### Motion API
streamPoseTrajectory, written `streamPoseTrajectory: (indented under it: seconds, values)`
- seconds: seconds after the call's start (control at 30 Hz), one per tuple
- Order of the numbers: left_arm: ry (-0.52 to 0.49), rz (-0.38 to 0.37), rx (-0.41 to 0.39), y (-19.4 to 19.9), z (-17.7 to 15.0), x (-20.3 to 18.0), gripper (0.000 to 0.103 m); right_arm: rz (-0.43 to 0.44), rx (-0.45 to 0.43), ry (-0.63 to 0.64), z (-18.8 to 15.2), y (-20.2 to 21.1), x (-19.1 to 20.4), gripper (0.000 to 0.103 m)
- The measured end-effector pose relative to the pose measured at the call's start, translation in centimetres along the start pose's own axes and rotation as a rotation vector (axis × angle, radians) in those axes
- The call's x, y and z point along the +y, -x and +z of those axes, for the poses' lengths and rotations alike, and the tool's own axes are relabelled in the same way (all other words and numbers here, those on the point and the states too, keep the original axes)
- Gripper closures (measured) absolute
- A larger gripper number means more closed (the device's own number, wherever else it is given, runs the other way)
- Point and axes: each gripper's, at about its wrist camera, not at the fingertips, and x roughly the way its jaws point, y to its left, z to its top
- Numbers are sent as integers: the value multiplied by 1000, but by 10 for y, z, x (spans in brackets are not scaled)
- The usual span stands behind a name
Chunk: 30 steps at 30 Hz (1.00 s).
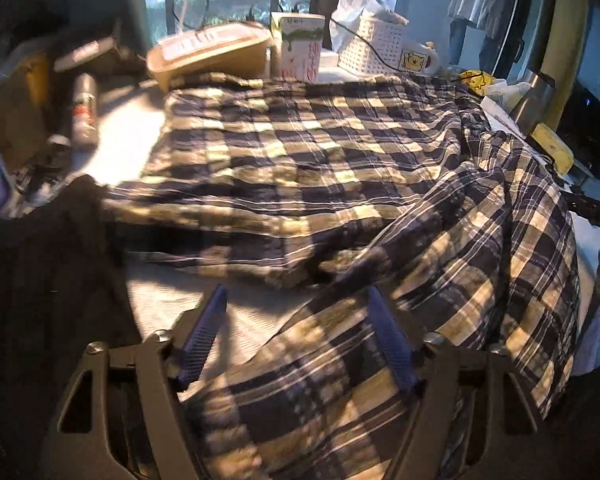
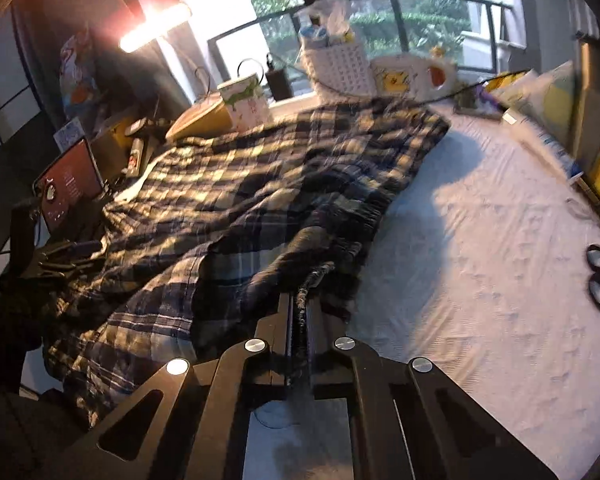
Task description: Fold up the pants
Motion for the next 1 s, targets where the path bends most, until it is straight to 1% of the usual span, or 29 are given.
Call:
streamPoseTrajectory:
  seconds: [0.03, 0.1, 0.17, 0.2, 0.27, 0.3, 0.33, 0.4, 0.5, 0.57, 0.6, 0.63, 0.67, 0.7, 0.73, 0.77, 0.83, 0.87, 0.93, 1.0]
  values:
    - [-8, 10, -12, 0, 2, -3, 69, -21, -8, 0, 2, 6, -3, 99]
    - [-15, -17, 9, -3, 9, -8, 91, -73, -28, -13, 4, 19, -11, 99]
    - [-24, 3, -14, -2, 18, -15, 96, -143, -49, -25, 7, 38, -25, 99]
    - [-25, 1, -21, -1, 22, -18, 98, -183, -65, -30, 9, 48, -33, 99]
    - [-11, -14, -46, 2, 33, -23, 98, -241, -77, -38, 12, 67, -49, 99]
    - [-14, -26, -54, 3, 39, -26, 98, -280, -90, -46, 12, 78, -59, 99]
    - [-33, -19, -57, 2, 43, -32, 98, -300, -86, -47, 12, 84, -65, 99]
    - [-59, 12, -41, -5, 46, -36, 98, -345, -54, -51, 8, 93, -79, 99]
    - [-41, 51, 15, -17, 39, -32, 98, -374, 29, -53, -10, 85, -91, 99]
    - [-19, 59, 20, -13, 29, -29, 97, -401, 90, -43, -25, 70, -94, 99]
    - [-9, 54, 17, -10, 24, -27, 96, -416, 94, -40, -30, 67, -94, 96]
    - [7, 47, 15, -6, 20, -26, 90, -418, 78, -44, -32, 67, -95, 92]
    - [22, 45, 14, 0, 14, -24, 81, -418, 69, -53, -32, 69, -97, 90]
    - [34, 54, 10, 5, 9, -21, 60, -417, 63, -67, -30, 72, -99, 86]
    - [52, 68, -4, 13, 3, -17, 49, -423, 57, -73, -27, 73, -99, 76]
    - [62, 72, -13, 18, -1, -15, 48, -435, 42, -77, -25, 77, -101, 70]
    - [74, 79, -16, 24, -6, -11, 48, -451, 19, -73, -19, 82, -99, 39]
    - [72, 84, -17, 25, -6, -10, 48, -454, 5, -68, -13, 84, -96, 36]
    - [60, 84, -29, 23, -3, -12, 43, -451, -14, -51, -4, 84, -89, 36]
    - [32, 85, -23, 16, -1, -17, 42, -419, -16, -17, 5, 78, -78, 36]
